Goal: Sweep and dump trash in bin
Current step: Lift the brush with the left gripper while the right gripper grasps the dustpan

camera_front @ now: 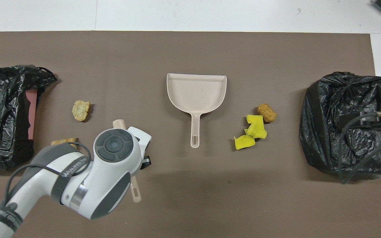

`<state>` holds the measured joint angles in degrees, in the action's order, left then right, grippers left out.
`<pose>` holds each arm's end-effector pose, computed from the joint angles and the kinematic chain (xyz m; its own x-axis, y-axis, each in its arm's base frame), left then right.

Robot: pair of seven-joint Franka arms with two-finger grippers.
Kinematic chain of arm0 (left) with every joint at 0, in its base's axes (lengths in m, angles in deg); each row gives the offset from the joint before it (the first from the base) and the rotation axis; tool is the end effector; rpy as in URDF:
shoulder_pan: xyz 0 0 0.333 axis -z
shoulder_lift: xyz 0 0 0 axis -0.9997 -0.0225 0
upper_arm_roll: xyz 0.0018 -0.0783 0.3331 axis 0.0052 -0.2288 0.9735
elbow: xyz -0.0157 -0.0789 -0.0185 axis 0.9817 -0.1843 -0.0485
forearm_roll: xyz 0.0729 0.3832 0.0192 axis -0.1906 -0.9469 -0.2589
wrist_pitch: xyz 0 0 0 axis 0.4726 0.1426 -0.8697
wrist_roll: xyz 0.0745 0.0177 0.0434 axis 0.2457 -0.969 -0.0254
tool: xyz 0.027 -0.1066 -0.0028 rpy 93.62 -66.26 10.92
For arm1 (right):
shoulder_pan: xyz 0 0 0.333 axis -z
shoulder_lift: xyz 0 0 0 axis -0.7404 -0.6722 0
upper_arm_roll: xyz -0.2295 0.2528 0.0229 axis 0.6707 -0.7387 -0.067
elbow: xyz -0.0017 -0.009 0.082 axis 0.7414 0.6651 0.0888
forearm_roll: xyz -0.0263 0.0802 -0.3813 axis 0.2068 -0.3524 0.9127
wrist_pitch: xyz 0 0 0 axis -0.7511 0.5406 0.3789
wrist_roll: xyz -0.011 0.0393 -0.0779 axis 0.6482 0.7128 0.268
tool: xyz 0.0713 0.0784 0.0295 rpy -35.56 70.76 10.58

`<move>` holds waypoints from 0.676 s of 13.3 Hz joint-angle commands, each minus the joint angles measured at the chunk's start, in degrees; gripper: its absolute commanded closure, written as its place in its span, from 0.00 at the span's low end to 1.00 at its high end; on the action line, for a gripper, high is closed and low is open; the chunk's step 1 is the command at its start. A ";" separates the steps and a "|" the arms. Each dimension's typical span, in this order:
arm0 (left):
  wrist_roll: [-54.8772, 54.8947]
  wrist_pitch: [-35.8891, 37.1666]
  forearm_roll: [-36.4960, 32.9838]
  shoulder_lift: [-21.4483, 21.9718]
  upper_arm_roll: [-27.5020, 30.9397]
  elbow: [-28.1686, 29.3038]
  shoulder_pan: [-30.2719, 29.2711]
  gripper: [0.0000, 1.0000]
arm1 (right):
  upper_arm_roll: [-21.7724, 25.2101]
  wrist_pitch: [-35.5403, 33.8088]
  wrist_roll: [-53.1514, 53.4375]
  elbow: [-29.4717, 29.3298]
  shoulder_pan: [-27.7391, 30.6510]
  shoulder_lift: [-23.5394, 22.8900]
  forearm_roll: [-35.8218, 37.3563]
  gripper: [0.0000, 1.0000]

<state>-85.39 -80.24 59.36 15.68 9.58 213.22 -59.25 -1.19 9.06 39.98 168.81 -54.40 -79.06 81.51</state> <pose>0.4183 -0.2596 0.4126 0.9500 0.2810 -0.1361 0.2512 -0.9468 -0.2014 0.5114 0.0202 0.6458 0.9990 -0.0448 0.0052 -0.0448 -0.9990 0.0072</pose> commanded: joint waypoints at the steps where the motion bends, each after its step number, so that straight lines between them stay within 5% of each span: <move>1: -2.42 7.30 -3.30 1.06 -0.76 -2.61 -5.10 1.00 | -0.66 5.46 3.60 3.40 -4.16 -0.59 -0.41 0.00; 9: 11.26 5.40 -10.25 4.84 -0.85 4.68 -22.94 1.00 | -0.66 20.82 20.63 3.57 -19.71 -14.90 -3.84 0.00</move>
<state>-78.16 -72.88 50.73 17.95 9.51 214.88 -78.62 -1.92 25.62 56.68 172.61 -71.14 -90.35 78.79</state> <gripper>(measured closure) 0.749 0.000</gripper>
